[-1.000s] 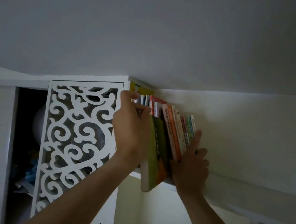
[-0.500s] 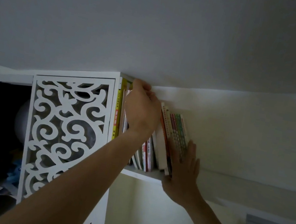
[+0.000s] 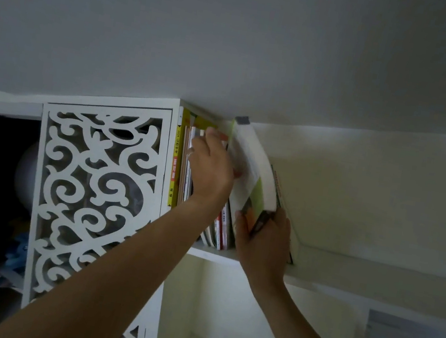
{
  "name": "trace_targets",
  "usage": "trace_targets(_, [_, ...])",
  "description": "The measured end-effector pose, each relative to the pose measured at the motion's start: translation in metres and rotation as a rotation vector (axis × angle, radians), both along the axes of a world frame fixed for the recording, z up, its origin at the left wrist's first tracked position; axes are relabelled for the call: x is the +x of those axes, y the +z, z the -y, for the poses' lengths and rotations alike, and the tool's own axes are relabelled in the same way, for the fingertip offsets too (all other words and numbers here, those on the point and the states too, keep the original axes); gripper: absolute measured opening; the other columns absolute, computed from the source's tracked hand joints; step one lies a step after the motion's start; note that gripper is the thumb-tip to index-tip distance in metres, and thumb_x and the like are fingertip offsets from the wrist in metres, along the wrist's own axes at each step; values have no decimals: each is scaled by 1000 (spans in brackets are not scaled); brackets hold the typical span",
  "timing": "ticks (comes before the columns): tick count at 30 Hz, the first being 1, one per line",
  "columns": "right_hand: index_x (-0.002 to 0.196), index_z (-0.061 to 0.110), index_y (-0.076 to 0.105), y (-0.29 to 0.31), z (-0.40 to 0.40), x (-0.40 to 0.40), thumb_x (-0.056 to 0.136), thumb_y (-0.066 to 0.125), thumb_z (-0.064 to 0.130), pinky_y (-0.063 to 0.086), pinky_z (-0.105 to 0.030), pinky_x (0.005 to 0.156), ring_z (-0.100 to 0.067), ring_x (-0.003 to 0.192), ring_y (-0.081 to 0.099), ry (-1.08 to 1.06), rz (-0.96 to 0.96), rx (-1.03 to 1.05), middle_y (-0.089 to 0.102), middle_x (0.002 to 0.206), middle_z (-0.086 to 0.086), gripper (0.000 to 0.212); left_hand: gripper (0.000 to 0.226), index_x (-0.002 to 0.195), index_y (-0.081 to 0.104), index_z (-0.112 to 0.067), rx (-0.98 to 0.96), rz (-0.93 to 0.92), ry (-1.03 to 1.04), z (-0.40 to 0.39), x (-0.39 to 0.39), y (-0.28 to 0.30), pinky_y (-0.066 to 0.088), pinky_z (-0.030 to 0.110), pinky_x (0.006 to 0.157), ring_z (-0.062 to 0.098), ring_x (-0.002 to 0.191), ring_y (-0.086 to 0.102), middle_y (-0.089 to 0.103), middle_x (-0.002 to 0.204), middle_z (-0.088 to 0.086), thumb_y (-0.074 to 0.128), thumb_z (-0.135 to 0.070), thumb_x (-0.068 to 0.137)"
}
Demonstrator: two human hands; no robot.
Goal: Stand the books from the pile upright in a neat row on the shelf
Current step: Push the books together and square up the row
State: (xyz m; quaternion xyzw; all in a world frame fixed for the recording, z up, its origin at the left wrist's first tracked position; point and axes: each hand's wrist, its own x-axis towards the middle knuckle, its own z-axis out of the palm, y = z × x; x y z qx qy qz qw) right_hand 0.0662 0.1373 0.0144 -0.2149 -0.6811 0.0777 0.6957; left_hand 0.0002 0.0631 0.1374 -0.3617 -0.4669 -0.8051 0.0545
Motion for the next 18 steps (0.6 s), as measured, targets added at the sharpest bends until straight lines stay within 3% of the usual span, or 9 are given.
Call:
trace_targets(3, [96,11,69,7,-1,2,90,75,28,52,-34,69,-27,86,63,115,-33,-22,65,91,-9,20,65,124,57,-21,-201,47,-65,-10,-7,-25,53,56,102,35,119,63,63,131,12,22,-64,92])
trace_targets(5, [87,16,66,11,3,8,91,75,24,51,-21,65,-14,74,63,215,-85,-42,64,78,-3,13,74,127,61,-10,-304,63,-50,-16,-12,-40,53,58,103,39,117,64,66,125,19,20,-61,91])
trace_targets(8, [80,24,62,19,11,20,93,74,19,46,-9,56,-1,65,65,296,-168,-68,68,69,2,18,52,111,66,-6,-330,-1,46,-23,-17,-53,59,45,86,34,102,68,69,106,16,28,-40,107])
trace_targets(11, [100,18,70,28,10,31,95,71,20,46,-3,67,18,79,62,277,-195,-55,71,88,10,6,33,106,66,-3,-362,-136,191,-29,-23,-59,44,25,61,28,92,67,65,94,8,38,-21,108])
trace_targets(14, [108,14,67,34,5,40,97,66,26,54,-13,70,7,87,65,224,-181,-12,72,97,9,16,22,112,64,-6,-363,-244,309,-35,-19,-64,40,20,60,22,92,61,61,100,4,46,-17,105])
trace_targets(16, [107,13,64,35,5,45,98,63,31,57,-24,69,-5,87,67,179,-193,18,70,96,3,19,22,119,58,-8,-351,-303,341,-41,-12,-70,47,26,69,20,92,55,53,108,3,46,-22,107])
trace_targets(18, [105,12,62,32,3,51,99,61,32,55,-25,66,-10,84,65,124,-226,38,67,94,1,21,20,120,53,-9,-324,-338,384,-48,-8,-76,54,37,77,22,92,54,47,113,5,46,-22,107])
